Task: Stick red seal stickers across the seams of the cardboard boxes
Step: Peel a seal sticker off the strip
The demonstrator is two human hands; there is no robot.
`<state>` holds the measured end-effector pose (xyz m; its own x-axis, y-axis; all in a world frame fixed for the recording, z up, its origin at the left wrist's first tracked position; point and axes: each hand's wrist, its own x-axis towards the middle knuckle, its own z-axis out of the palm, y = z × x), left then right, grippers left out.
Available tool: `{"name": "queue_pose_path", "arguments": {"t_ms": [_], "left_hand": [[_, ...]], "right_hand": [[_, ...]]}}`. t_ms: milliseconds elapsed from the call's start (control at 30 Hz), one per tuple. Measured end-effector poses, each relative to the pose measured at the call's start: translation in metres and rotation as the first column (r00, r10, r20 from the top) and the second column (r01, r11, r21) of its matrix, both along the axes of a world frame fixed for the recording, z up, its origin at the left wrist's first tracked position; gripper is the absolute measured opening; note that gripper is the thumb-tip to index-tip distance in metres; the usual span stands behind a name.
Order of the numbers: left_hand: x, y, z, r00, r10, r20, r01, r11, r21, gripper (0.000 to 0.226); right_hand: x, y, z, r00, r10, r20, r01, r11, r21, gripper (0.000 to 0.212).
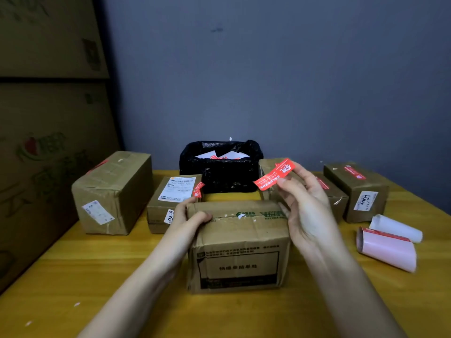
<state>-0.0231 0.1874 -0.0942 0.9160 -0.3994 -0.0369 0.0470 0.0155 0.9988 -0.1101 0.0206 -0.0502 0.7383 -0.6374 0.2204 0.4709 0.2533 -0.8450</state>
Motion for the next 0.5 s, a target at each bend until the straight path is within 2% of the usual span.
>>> {"name": "queue_pose_path", "arguments": {"t_ms": [67,133,300,367,400,500], "left_hand": [[0.002,0.003,-0.002,0.986,0.016,0.164,-0.036,0.992,0.118,0.054],[0.005,0.008,-0.003,0.924,-0.005,0.382,-0.091,0.969,0.231,0.061],[0.004,0.015,0.014,0.656,-0.117,0.746,-0.251,0.898,0.362,0.065],[0.004,0.013,0.026,0.564,-0.147,0.812,-0.276,0.894,0.353,0.058],[0.005,0.011,0.032,0.548,-0.155,0.822,-0.257,0.904,0.342,0.054],[0.011,-0.003,0.053,0.582,-0.16,0.798,-0.149,0.943,0.298,0.038]], "right_hand": [[0.0,0.0,-0.001,1.0,0.007,0.011,-0.007,1.0,-0.025,0.034],[0.0,-0.002,-0.001,1.0,-0.019,0.022,0.021,0.998,-0.065,0.031],[0.006,-0.008,0.0,0.991,-0.129,0.03,0.133,0.974,-0.183,0.031],[0.009,-0.009,0.001,0.991,-0.134,0.03,0.137,0.97,-0.199,0.03],[0.012,-0.01,0.002,0.991,-0.13,0.032,0.134,0.969,-0.208,0.03],[0.02,-0.011,0.007,0.994,-0.106,0.03,0.11,0.962,-0.248,0.029]]}}
